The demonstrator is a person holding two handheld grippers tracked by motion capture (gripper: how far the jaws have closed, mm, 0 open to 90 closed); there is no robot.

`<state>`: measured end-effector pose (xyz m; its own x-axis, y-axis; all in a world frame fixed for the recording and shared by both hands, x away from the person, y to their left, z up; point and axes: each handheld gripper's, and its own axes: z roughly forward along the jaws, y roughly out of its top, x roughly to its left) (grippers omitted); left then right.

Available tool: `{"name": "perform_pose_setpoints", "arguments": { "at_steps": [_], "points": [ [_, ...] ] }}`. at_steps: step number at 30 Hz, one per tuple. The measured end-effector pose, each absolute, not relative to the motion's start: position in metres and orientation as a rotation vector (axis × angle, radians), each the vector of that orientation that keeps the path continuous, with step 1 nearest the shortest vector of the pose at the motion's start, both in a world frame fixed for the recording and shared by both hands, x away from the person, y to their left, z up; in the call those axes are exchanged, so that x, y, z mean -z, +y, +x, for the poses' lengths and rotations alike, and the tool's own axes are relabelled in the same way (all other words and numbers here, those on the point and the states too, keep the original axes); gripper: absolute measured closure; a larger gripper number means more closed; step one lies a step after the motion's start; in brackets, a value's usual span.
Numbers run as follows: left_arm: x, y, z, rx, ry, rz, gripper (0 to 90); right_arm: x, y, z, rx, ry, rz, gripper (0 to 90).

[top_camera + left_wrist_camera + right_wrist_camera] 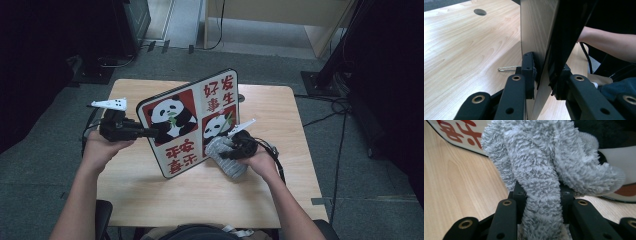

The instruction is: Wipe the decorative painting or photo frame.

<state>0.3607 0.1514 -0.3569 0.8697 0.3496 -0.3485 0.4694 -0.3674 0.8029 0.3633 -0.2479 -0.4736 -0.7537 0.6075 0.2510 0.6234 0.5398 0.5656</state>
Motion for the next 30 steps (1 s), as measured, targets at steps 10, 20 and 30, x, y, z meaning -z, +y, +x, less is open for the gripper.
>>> {"name": "perform_pose_setpoints", "arguments": {
  "at_steps": [10,20,30],
  "points": [
    [0.357,0.152,0.361,0.151,0.600,1.988,75.8,0.457,-0.247,0.356,1.060,-2.739,-1.087,69.8],
    [0.358,0.152,0.362,0.155,0.608,1.981,75.9,0.425,-0.249,0.351,1.133,-2.743,-1.107,69.6],
    [0.358,0.152,0.362,0.155,0.613,1.981,75.9,0.393,-0.242,0.350,1.169,-2.766,-1.089,69.6]
  ]
}}
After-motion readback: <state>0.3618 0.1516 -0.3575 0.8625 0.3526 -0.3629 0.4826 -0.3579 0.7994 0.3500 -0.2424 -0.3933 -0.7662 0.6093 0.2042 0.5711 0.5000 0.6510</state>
